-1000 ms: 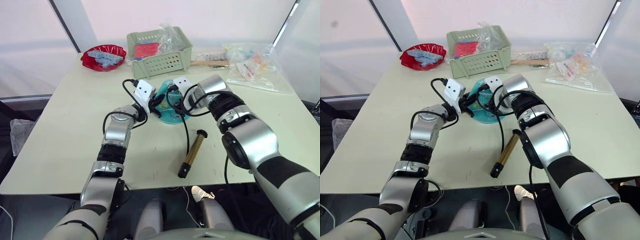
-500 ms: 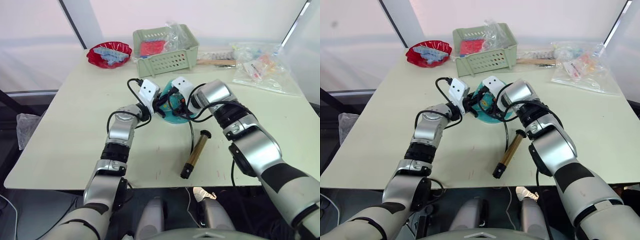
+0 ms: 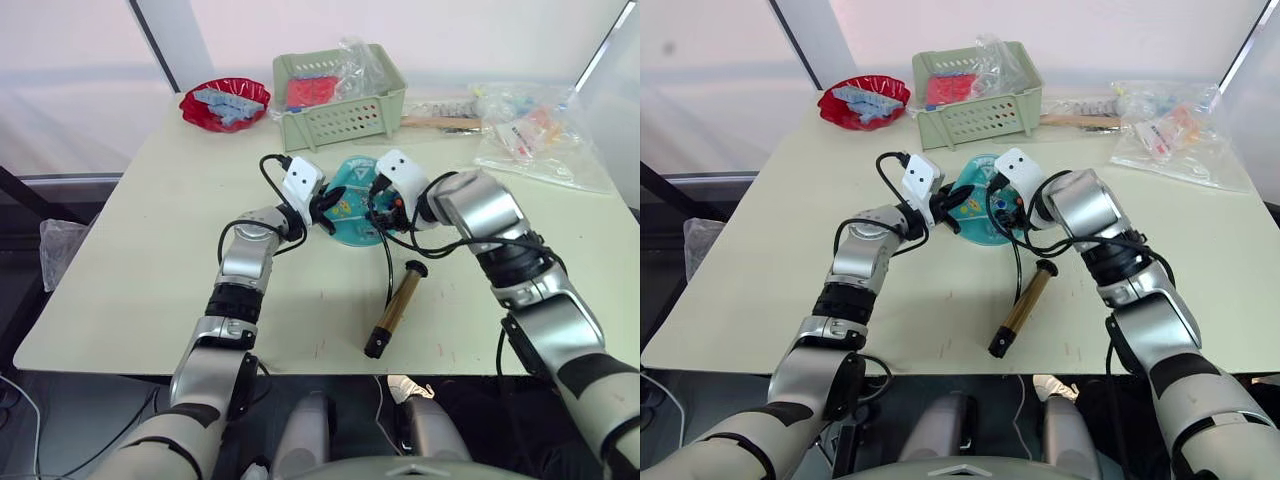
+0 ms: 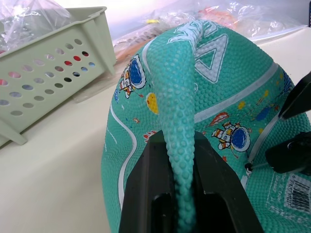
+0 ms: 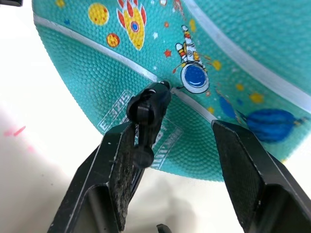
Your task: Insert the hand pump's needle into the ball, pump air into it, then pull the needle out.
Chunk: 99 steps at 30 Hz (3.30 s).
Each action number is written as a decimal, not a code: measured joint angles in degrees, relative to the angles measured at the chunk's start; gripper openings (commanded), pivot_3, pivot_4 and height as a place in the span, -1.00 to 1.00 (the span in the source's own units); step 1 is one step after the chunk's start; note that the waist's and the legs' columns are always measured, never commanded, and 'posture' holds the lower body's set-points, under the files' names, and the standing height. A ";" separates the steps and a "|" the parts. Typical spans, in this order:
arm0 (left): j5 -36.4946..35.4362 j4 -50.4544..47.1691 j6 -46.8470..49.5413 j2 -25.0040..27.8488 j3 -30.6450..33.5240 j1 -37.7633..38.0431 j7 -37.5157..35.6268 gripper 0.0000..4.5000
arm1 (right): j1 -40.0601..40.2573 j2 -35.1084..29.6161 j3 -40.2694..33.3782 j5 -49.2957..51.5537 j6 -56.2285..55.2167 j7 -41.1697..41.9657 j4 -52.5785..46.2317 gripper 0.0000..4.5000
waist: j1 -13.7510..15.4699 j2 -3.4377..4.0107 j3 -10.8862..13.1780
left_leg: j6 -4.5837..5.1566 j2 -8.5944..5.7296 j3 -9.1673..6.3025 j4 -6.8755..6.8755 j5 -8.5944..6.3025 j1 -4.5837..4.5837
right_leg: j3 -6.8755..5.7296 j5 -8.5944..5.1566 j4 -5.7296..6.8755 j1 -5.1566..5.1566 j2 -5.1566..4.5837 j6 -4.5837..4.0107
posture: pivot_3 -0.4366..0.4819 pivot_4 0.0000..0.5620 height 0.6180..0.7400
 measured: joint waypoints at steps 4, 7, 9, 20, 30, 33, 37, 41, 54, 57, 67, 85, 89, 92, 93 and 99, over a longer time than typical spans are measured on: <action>0.01 0.55 -0.46 -0.12 -0.07 -0.20 -0.13 -1.00 | 2.55 -0.50 -1.94 0.67 -0.02 -2.90 -6.85 0.15 | 0.22 0.00 0.00 | -0.01 0.00 -0.01 0.01 0.01 0.01 | -0.01 0.00 0.01 0.02 0.01 0.00 | -0.05 -0.47 0.94; 0.01 0.56 -0.53 -0.12 -0.09 -0.21 -0.32 -1.00 | 5.42 -0.32 -4.20 1.54 -0.20 -5.39 -10.16 0.15 | 0.32 -0.01 0.00 | -0.01 0.00 -0.01 0.01 0.01 0.01 | -0.01 0.00 -0.02 0.03 0.00 0.00 | -0.05 -0.47 0.94; 0.01 0.51 -0.53 -0.12 -0.09 -0.20 -0.46 -1.00 | 7.46 -0.23 -5.22 1.90 -0.25 -7.09 -11.27 0.15 | 0.31 0.00 0.00 | -0.01 0.00 0.00 0.00 0.01 0.01 | -0.01 0.00 -0.02 0.03 0.01 0.00 | -0.05 -0.47 0.94; 0.01 0.87 -0.71 -0.26 -0.08 -0.27 -0.48 -1.00 | 9.70 6.19 -10.39 5.06 2.67 -14.93 -14.89 0.15 | 0.34 0.00 0.00 | -0.01 0.01 -0.02 0.01 0.01 0.02 | -0.01 0.00 0.00 0.03 0.03 0.00 | -0.05 -0.47 0.94; 0.02 3.09 -1.15 -0.21 -0.06 -1.58 -0.68 -1.00 | 10.95 8.87 -10.38 6.21 0.16 -19.42 -10.21 0.15 | 0.35 0.00 0.00 | -0.04 0.01 -0.03 0.02 0.04 0.04 | -0.02 0.00 0.03 0.06 0.03 0.00 | -0.05 -0.47 0.94; 0.02 3.16 -1.35 -0.22 -0.06 -1.57 -0.69 -1.00 | 11.00 9.73 -10.37 6.45 -1.03 -20.49 -9.48 0.15 | 0.35 0.00 0.00 | -0.05 0.01 -0.03 0.02 0.04 0.05 | -0.02 0.00 0.04 0.06 0.03 0.00 | -0.05 -0.47 0.94; 0.02 3.12 -1.37 -0.21 -0.06 -1.54 -0.70 -1.00 | 11.11 9.82 -10.37 6.60 -1.49 -21.25 -8.65 0.15 | 0.35 0.00 0.00 | -0.05 0.01 -0.04 0.02 0.05 0.04 | -0.02 0.00 0.04 0.06 0.03 0.00 | -0.05 -0.47 0.94; 0.02 3.03 -1.37 -0.21 -0.06 -1.48 -0.70 -1.00 | 11.23 9.83 -10.38 6.96 -2.03 -21.65 -7.95 -0.08 | 0.34 0.00 0.00 | -0.05 0.01 -0.04 0.02 0.05 0.05 | -0.02 0.00 0.04 0.06 0.03 0.00 | -0.05 -0.47 0.94; 0.06 2.75 -1.36 -0.13 -0.02 -1.18 -0.65 -1.00 | 11.19 10.28 -10.66 7.72 -4.59 -22.27 -6.38 -0.82 | 0.23 0.00 -0.01 | -0.06 0.01 -0.04 0.02 0.05 0.09 | -0.01 0.00 0.08 0.08 0.04 0.00 | -0.05 -0.47 0.94; 0.06 2.76 -1.36 -0.11 -0.02 -1.18 -0.65 -1.00 | 11.14 9.66 -9.81 7.65 -5.03 -21.87 -6.30 -0.82 | 0.22 0.00 -0.01 | -0.06 0.01 -0.04 0.03 0.05 0.09 | -0.01 0.00 0.08 0.08 0.04 0.00 | -0.05 -0.47 0.94; 0.06 2.99 -1.45 -0.11 -0.02 -1.20 -0.65 -1.00 | 6.83 2.39 2.79 4.21 -6.71 -16.24 -5.41 -0.82 | 0.19 0.00 -0.02 | -0.06 0.01 -0.05 0.04 0.05 0.14 | -0.01 0.00 0.07 0.14 0.04 0.00 | -0.05 -0.47 0.94; 0.21 3.81 -1.38 0.07 0.14 -1.21 -0.51 -1.00 | -1.42 0.78 12.77 -2.42 -11.26 -5.66 5.33 -0.82 | -0.17 -0.07 -0.10 | -0.06 0.03 -0.01 0.05 0.05 0.52 | 0.03 0.00 0.10 0.47 0.06 -0.01 | -0.05 -0.47 0.94; 0.34 3.95 -1.15 0.26 0.23 -0.99 -0.31 -1.00 | -2.46 1.97 12.86 -3.56 -12.90 -4.50 8.83 -0.82 | -0.64 -0.08 -0.10 | -0.06 0.05 0.02 0.01 0.05 0.96 | 0.06 -0.01 0.09 0.84 0.06 -0.02 | -0.05 -0.47 0.94; 0.58 3.96 -0.89 0.38 0.25 -0.89 0.05 -1.00 | -3.03 3.01 12.77 -4.66 -14.27 -3.60 11.34 -0.82 | -1.12 -0.10 -0.14 | -0.06 0.05 0.00 0.02 0.05 1.15 | 0.06 -0.02 0.09 1.01 0.06 -0.02 | -0.05 -0.47 0.94; 0.58 3.95 -0.87 0.38 0.25 -0.87 0.06 -1.00 | -3.04 3.10 12.76 -4.78 -14.47 -3.55 11.61 -0.82 | -1.14 -0.11 -0.17 | -0.06 0.05 -0.01 0.02 0.05 1.16 | 0.05 -0.02 0.09 1.02 0.06 -0.03 | -0.05 -0.47 0.94; 0.60 4.32 -0.73 0.64 0.29 -0.74 0.12 -1.00 | -4.04 5.31 12.07 -6.04 -18.41 -2.83 16.82 -0.82 | -1.34 -0.11 -0.54 | -0.06 0.06 0.00 0.01 0.05 1.18 | 0.06 -0.03 0.08 1.03 0.06 -0.05 | -0.05 -0.47 0.94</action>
